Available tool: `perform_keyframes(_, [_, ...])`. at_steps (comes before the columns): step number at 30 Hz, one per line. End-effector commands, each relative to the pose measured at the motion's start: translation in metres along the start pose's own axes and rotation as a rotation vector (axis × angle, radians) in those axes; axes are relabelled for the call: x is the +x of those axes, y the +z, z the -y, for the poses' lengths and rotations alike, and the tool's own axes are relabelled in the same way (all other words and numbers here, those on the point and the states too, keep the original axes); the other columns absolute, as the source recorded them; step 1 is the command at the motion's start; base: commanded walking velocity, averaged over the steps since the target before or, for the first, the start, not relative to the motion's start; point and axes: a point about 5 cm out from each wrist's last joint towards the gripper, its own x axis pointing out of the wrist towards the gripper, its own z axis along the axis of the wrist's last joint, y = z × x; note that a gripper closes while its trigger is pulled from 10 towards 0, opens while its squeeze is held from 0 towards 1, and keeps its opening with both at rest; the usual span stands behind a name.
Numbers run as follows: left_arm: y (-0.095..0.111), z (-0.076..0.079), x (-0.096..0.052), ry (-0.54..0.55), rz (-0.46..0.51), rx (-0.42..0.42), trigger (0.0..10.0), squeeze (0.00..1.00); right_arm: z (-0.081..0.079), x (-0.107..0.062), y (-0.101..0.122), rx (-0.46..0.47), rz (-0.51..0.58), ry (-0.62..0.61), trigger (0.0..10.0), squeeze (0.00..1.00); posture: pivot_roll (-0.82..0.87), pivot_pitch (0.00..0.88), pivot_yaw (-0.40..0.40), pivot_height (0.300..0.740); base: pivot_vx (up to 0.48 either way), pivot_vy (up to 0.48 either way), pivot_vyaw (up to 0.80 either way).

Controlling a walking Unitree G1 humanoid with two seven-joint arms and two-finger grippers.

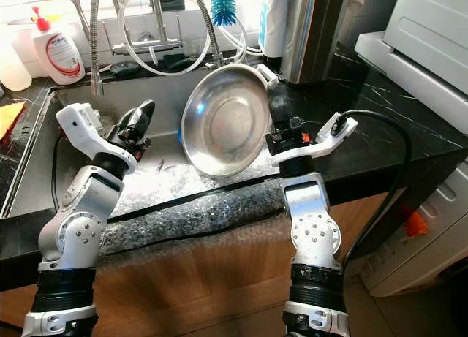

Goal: Kitchen organization

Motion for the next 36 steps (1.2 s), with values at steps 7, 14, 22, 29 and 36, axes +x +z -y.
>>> perform_keyframes(7, [0.009, 0.002, -0.001, -0.005, 0.044, 0.036, 10.0, 0.00, -0.009, 0.007, 0.025, 0.091, 0.145, 0.061, 10.0, 0.00, -0.04, 0.031, 0.036, 0.740, 0.000, 0.000, 0.00])
perform_keyframes(14, [0.008, 0.006, -0.002, -0.022, 0.040, 0.140, 10.0, 0.00, 0.010, 0.023, 0.029, -0.306, 0.039, -0.129, 10.0, 0.00, -0.05, 0.027, 0.039, 0.740, 0.000, 0.000, 0.00])
perform_keyframes(22, [0.002, 0.014, -0.004, -0.056, 0.021, 0.282, 10.0, 0.00, 0.004, 0.062, 0.014, -0.417, -0.083, -0.012, 10.0, 0.00, -0.04, 0.011, 0.030, 0.740, 0.000, 0.000, 0.00])
perform_keyframes(29, [0.002, 0.014, -0.006, -0.056, 0.022, 0.341, 10.0, 0.00, 0.018, 0.071, -0.015, -0.463, -0.248, 0.014, 10.0, 0.00, -0.02, 0.007, 0.018, 0.740, 0.000, 0.000, 0.00])
perform_keyframes(36, [0.000, 0.013, -0.007, -0.052, 0.018, 0.351, 10.0, 0.00, 0.031, 0.069, -0.027, -0.480, -0.318, -0.013, 10.0, 0.00, -0.01, 0.006, 0.014, 0.740, 0.000, 0.000, 0.00])
